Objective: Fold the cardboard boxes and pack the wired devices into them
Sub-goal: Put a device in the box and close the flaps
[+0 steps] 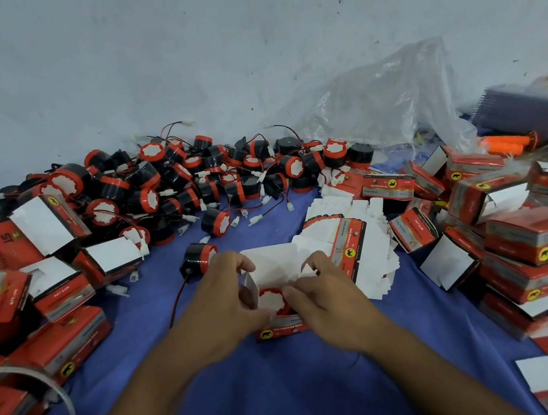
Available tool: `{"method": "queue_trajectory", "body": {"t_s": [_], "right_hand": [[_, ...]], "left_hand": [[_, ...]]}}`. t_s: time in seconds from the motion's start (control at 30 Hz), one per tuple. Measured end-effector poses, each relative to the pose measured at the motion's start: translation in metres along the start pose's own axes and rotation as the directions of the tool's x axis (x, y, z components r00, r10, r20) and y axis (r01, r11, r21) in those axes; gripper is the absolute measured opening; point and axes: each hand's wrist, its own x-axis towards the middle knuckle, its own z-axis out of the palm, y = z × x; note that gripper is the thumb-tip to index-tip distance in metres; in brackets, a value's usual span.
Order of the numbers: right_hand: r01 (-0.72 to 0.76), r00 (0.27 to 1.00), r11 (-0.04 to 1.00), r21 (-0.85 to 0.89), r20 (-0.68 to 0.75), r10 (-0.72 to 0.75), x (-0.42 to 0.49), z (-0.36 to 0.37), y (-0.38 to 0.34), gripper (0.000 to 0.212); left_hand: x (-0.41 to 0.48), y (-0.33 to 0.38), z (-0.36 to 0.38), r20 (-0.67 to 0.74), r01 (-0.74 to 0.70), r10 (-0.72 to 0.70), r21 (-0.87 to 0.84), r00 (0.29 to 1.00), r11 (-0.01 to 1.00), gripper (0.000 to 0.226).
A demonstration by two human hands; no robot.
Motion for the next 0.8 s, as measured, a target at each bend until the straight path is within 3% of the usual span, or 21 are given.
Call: {"method": "queue_trajectory", "body": {"t_s": [0.1, 0.17, 0.23, 0.27, 0.33, 0.4, 0.47, 0.53, 0.6, 0.67, 0.8], "right_hand": [[0.081, 0.994, 0.997, -0.017, -0.075, -0.082, -0.003, 0.006, -0.002, 0.021], [0.027, 0.987, 0.995, 0.091, -0.158, -0.013, -0.003, 0.010, -0.001, 0.033], [0.010, 0.974, 0.991, 0.135, -0.225, 0.021, -0.002, 0.012, 0.000, 0.035], [0.060, 0.966, 0.993, 0.101, -0.258, -0.033, -0.002, 0.013, 0.000, 0.028], [0.132, 0.955, 0.984, 0.116, -0.282, -0.095, -0.002, 0.017, 0.004, 0.022], [0.116, 0.963, 0.955, 0.273, -0.266, -0.041, -0.001, 0.019, 0.008, 0.020], [0.003, 0.974, 0.877, 0.481, -0.200, 0.106, 0.000, 0.018, 0.010, 0.005], [-0.059, 0.973, 0.788, 0.613, -0.141, 0.183, 0.000, 0.019, 0.009, 0.033], [0.014, 0.984, 0.771, 0.637, -0.146, 0.104, 0.001, 0.018, 0.009, 0.039], [0.102, 0.988, 0.807, 0.582, -0.155, -0.013, 0.000, 0.015, 0.011, 0.028], [0.229, 0.970, 0.837, 0.496, -0.193, -0.151, -0.001, 0.006, 0.016, 0.022]], "left_hand": [[-0.003, -0.008, 0.003, -0.007, -0.092, 0.091, -0.017, 0.996, 0.996, 0.052], [-0.004, -0.016, 0.007, 0.026, -0.191, 0.190, 0.044, 0.981, 0.981, 0.050], [-0.006, -0.020, 0.012, 0.091, -0.291, 0.282, 0.104, 0.955, 0.951, 0.028], [-0.008, -0.020, 0.015, 0.107, -0.329, 0.318, 0.111, 0.942, 0.938, 0.017], [-0.009, -0.020, 0.019, 0.075, -0.372, 0.366, 0.083, 0.928, 0.925, 0.020], [-0.009, -0.021, 0.020, 0.041, -0.367, 0.366, 0.023, 0.930, 0.930, 0.023], [-0.008, -0.026, 0.023, -0.036, -0.335, 0.333, -0.068, 0.942, 0.940, 0.026], [-0.009, -0.029, 0.026, -0.058, -0.212, 0.204, -0.224, 0.977, 0.951, 0.030], [-0.009, -0.029, 0.027, -0.054, -0.165, 0.156, -0.337, 0.986, 0.927, 0.044], [-0.007, -0.032, 0.025, -0.090, -0.187, 0.166, -0.351, 0.982, 0.917, 0.056], [-0.007, -0.036, 0.022, -0.122, -0.234, 0.205, -0.302, 0.971, 0.924, 0.054]]}}
